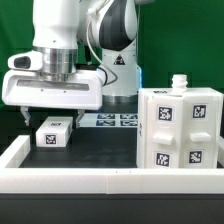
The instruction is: Assemble cabinet
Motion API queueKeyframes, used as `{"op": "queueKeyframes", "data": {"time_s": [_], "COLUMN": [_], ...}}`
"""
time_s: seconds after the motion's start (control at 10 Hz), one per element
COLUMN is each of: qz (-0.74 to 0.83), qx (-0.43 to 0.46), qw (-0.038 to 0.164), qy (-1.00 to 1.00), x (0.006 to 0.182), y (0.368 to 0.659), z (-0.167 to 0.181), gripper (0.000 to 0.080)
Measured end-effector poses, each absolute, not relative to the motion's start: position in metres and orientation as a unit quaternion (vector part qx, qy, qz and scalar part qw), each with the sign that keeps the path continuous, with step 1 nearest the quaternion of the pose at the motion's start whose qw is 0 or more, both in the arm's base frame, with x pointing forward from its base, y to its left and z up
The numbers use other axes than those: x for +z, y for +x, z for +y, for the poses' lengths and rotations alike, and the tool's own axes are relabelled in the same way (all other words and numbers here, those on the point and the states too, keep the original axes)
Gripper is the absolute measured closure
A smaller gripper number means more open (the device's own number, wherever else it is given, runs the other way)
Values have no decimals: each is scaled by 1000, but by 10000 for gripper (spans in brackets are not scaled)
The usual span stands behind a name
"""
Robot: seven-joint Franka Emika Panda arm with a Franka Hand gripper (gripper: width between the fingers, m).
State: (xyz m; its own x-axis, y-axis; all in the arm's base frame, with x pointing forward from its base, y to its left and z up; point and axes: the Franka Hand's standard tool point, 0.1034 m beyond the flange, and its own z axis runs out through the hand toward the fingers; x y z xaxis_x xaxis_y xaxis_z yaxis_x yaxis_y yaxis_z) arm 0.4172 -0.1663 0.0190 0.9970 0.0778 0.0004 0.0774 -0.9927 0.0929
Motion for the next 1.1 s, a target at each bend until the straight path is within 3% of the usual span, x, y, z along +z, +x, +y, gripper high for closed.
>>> {"op": "queueKeyframes", "data": {"time_s": [0.2, 0.4, 1.0, 1.1], "qz": [40, 40, 39, 30], "qx": [1, 3, 4, 8], "qw": [46, 46, 45, 34], "qy": [998, 998, 998, 999], "x": [18, 21, 22, 43], "y": [417, 420, 422, 430], "z": [-165, -165, -162, -151], "gripper": [2, 246, 244, 243]}}
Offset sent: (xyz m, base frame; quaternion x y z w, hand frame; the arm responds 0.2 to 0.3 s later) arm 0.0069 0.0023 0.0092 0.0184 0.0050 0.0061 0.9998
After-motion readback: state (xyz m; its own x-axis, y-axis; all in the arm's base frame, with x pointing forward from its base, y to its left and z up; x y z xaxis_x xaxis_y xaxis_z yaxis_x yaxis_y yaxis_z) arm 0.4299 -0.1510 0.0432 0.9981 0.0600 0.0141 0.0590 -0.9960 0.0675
